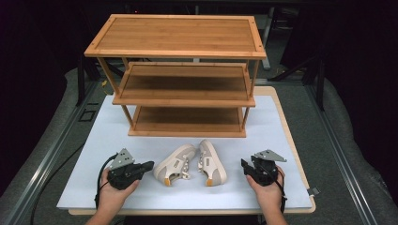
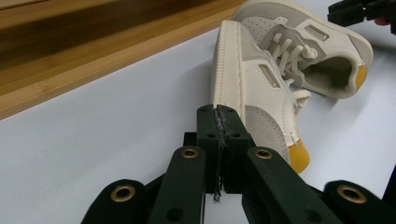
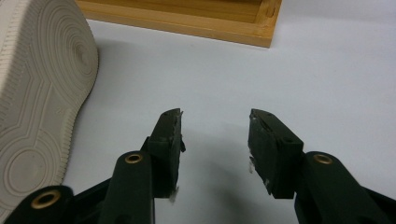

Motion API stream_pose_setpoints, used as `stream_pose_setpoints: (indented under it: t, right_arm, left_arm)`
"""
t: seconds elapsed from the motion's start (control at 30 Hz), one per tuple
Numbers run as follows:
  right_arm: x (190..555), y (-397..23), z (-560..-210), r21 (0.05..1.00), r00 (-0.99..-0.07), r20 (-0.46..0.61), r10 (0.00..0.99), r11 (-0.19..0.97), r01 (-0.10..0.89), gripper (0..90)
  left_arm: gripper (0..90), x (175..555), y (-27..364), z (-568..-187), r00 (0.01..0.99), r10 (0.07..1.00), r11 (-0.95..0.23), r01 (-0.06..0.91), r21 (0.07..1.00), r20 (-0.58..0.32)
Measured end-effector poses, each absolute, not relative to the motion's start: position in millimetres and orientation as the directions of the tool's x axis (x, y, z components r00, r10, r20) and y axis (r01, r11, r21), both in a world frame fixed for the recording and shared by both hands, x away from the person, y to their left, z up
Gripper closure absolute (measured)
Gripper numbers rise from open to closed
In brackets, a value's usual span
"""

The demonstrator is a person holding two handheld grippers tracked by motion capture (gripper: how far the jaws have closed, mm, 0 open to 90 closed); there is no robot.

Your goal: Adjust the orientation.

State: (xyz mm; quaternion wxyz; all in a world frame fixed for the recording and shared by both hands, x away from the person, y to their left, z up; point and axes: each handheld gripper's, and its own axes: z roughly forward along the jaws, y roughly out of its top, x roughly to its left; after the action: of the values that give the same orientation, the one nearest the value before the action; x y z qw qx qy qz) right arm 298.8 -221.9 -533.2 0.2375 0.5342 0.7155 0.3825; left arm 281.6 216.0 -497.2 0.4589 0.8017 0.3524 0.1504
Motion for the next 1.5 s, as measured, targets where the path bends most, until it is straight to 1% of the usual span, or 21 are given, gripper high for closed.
stream_pose_setpoints:
  t: [0.37, 0.73, 1.0, 1.3, 1.4, 1.5]
  right_arm:
    - [299.5, -222.8, -534.0, 0.799, -0.312, 0.087, 0.946, 0.121, 0.589, 53.0]
    - [300.2, -224.1, -534.7, 0.796, -0.307, 0.097, 0.947, 0.111, 0.595, 52.8]
    - [300.6, -225.3, -535.3, 0.797, -0.301, 0.112, 0.947, 0.095, 0.596, 52.7]
    - [300.9, -226.0, -535.8, 0.797, -0.296, 0.124, 0.947, 0.083, 0.599, 52.5]
    - [301.0, -226.4, -535.8, 0.795, -0.293, 0.127, 0.947, 0.079, 0.601, 52.4]
    - [300.9, -227.0, -535.7, 0.796, -0.289, 0.131, 0.948, 0.074, 0.6, 52.3]
  left_arm:
    - [89.3, 282.8, 198.3, -499.7, 0.737, 0.672, -0.356, 0.413, 0.838, -0.078]
    - [88.8, 285.3, 196.0, -501.9, 0.723, 0.69, -0.373, 0.398, 0.838, -0.036]
    - [88.7, 291.2, 201.7, -502.1, 0.703, 0.709, -0.345, 0.418, 0.841, -0.058]
    - [89.2, 304.8, 211.7, -506.0, 0.65, 0.756, -0.308, 0.453, 0.836, -0.074]
    - [89.3, 310.1, 218.4, -509.0, 0.645, 0.754, -0.272, 0.477, 0.836, -0.122]
    - [89.3, 312.2, 220.2, -510.5, 0.637, 0.76, -0.267, 0.484, 0.833, -0.126]
